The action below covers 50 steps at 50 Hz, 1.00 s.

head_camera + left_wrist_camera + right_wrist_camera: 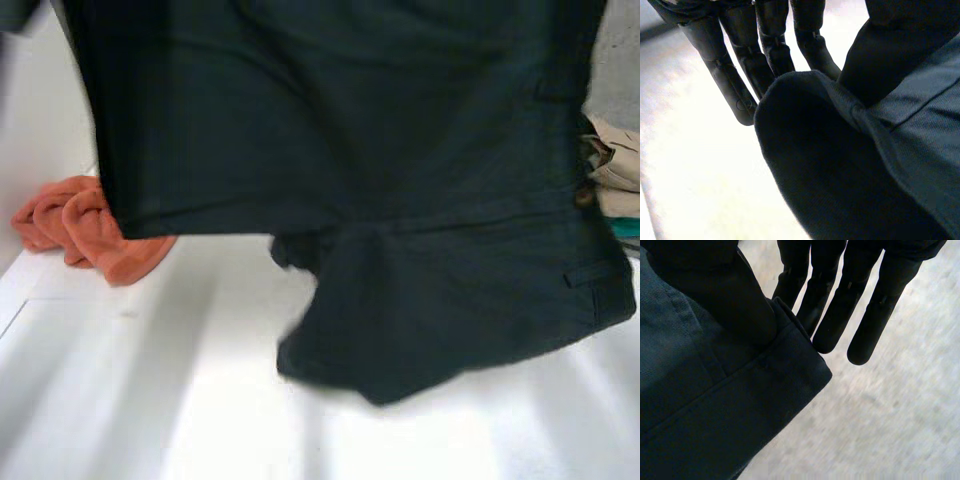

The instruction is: Fold the laundry.

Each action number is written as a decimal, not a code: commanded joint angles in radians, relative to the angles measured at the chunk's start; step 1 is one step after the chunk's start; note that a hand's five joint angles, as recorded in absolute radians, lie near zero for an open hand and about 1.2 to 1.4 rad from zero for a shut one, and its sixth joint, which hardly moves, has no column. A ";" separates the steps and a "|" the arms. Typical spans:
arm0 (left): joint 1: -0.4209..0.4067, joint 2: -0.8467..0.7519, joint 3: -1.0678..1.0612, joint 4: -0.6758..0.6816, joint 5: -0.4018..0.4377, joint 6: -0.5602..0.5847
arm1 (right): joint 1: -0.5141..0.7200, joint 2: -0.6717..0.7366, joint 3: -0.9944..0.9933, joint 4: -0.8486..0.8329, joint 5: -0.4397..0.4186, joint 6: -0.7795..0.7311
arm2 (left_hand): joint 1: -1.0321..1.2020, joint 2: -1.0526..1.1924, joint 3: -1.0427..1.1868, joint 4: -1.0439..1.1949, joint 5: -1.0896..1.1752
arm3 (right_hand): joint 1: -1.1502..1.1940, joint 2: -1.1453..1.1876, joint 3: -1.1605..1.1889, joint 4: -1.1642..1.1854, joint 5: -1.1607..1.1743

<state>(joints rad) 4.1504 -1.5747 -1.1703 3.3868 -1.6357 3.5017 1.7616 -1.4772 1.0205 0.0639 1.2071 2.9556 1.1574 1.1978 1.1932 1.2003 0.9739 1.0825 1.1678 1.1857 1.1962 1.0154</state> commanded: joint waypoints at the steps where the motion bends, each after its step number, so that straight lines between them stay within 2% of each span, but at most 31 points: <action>1: 0.142 -0.350 0.194 0.029 0.125 -0.010 | 0.088 0.264 -0.082 -0.019 0.121 -0.091 | 0.239 0.198 0.203 0.196 0.248 | 0.314 0.228 0.211 0.200 0.206; 6: 0.168 -0.591 0.369 0.130 0.223 -0.039 | 0.125 0.440 -0.119 -0.160 0.238 -0.176 | 0.239 0.198 0.203 0.196 0.248 | 0.314 0.228 0.211 0.200 0.206; 11: 0.174 -0.798 0.517 0.242 0.300 -0.108 | 0.151 0.604 -0.119 -0.465 0.350 -0.257 | 0.239 0.198 0.203 0.196 0.248 | 0.314 0.228 0.211 0.200 0.206; 13: 0.183 -0.873 0.569 0.279 0.315 -0.153 | 0.156 0.644 -0.119 -0.542 0.351 -0.262 | 0.239 0.198 0.203 0.196 0.248 | 0.314 0.228 0.211 0.200 0.206; 14: 0.186 -0.893 0.584 0.285 0.309 -0.167 | 0.159 0.661 -0.117 -0.571 0.348 -0.262 | 0.108 0.068 0.073 0.066 0.117 | 0.314 0.228 0.211 0.200 0.206; 15: 0.186 -0.910 0.597 0.289 0.306 -0.177 | 0.163 0.690 -0.122 -0.620 0.335 -0.263 | -0.265 -0.305 -0.301 -0.308 -0.256 | -0.400 -0.485 -0.503 -0.514 -0.508; 16: 0.185 -0.932 0.606 0.290 0.298 -0.190 | 0.167 0.705 -0.125 -0.627 0.322 -0.263 | -0.983 -1.023 -1.019 -1.026 -0.974 | -0.884 -0.969 -0.987 -0.998 -0.991; 18: 0.182 -0.938 0.606 0.290 0.286 -0.193 | 0.170 0.725 -0.123 -0.615 0.273 -0.262 | -0.862 -0.903 -0.898 -0.905 -0.853 | -0.908 -0.993 -1.011 -1.022 -1.015; 19: 0.182 -0.938 0.603 0.290 0.278 -0.193 | 0.170 0.727 -0.122 -0.607 0.255 -0.260 | -0.981 -1.021 -1.017 -1.024 -0.972 | -0.908 -0.993 -1.011 -1.022 -1.015; 22: 0.188 -0.930 0.571 0.289 0.231 -0.193 | 0.170 0.713 -0.111 -0.554 0.217 -0.260 | -0.983 -1.023 -1.019 -1.026 -0.974 | -0.908 -0.993 -1.011 -1.022 -1.015; 26: 0.185 -0.878 0.482 0.284 0.171 -0.191 | 0.157 0.648 -0.096 -0.425 0.212 -0.260 | -0.983 -1.023 -1.019 -1.026 -0.974 | -0.908 -0.993 -1.011 -1.022 -1.015; 30: 0.183 -0.737 0.315 0.241 0.137 -0.187 | 0.145 0.568 -0.040 -0.300 0.198 -0.274 | -0.983 -1.023 -1.019 -1.026 -0.974 | -0.908 -0.993 -1.011 -1.022 -1.015; 34: 0.175 -0.557 0.091 0.119 0.129 -0.184 | 0.093 0.468 0.068 -0.188 0.192 -0.297 | -0.953 -0.993 -0.989 -0.996 -0.944 | -0.908 -0.993 -1.011 -1.022 -1.015; 40: 0.145 -0.412 -0.158 -0.078 0.128 -0.187 | 0.026 0.357 0.246 -0.079 0.155 -0.346 | -0.874 -0.914 -0.910 -0.917 -0.865 | -0.908 -0.993 -1.011 -1.022 -1.015; 44: 0.080 -0.358 -0.317 -0.178 0.129 -0.191 | -0.005 0.345 0.360 -0.021 0.083 -0.395 | -0.707 -0.747 -0.742 -0.749 -0.698 | -0.707 -0.793 -0.810 -0.821 -0.815; 46: 0.042 -0.354 -0.394 -0.184 0.131 -0.196 | -0.030 0.344 0.417 -0.013 0.042 -0.432 | -0.557 -0.598 -0.593 -0.600 -0.548 | -0.552 -0.637 -0.655 -0.665 -0.659; 50: 0.005 -0.353 -0.474 -0.156 0.131 -0.196 | -0.059 0.344 0.492 -0.016 -0.006 -0.480 | -0.463 -0.503 -0.499 -0.506 -0.454 | -0.443 -0.528 -0.546 -0.556 -0.550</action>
<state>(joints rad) 4.2223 -1.9310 -1.5114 3.2224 -1.5068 3.3098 1.7424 -1.1377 1.4054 0.0444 1.2766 2.5437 0.5533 0.5336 0.5304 0.5345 0.3605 0.4906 0.4859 0.4871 0.4836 0.3146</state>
